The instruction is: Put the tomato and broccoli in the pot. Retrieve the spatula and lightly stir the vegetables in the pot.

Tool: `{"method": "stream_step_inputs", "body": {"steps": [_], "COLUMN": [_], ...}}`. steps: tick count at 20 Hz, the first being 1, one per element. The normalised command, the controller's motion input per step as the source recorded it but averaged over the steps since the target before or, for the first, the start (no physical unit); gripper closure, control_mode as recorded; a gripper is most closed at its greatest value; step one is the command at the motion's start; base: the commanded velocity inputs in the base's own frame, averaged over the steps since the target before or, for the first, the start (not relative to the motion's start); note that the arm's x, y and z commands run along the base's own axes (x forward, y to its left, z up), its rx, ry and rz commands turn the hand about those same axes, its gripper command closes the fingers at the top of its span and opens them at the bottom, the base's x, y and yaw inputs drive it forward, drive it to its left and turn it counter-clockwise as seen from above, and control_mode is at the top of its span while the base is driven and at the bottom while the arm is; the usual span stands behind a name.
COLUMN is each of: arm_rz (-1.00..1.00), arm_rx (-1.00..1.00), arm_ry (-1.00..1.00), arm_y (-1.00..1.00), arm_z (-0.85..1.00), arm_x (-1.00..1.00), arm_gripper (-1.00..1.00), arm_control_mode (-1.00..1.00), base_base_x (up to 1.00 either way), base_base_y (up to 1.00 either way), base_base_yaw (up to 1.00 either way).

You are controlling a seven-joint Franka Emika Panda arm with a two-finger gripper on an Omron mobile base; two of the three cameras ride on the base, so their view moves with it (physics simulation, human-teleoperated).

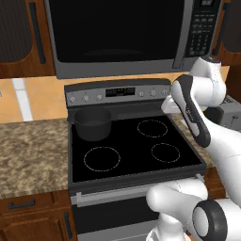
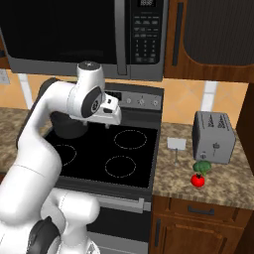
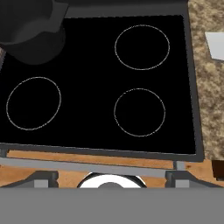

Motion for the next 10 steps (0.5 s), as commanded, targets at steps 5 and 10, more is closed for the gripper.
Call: {"method": "stream_step_inputs", "body": {"steps": [5, 10], "arm_rz": [-0.10, -0.13], "arm_rx": [0.01, 0.01], "arm_ry": [0.00, 0.00], "arm_y": [-1.00, -1.00], "arm_z": [-0.24, -0.28], "arm_x": [-0.05, -0.01], "arm_gripper": [-1.00, -1.00], "arm_control_mode": [-1.00, -1.00], "base_base_x": [0.00, 0.00], "base_base_y": [0.00, 0.00], "base_base_yaw": [0.00, 0.00]}}
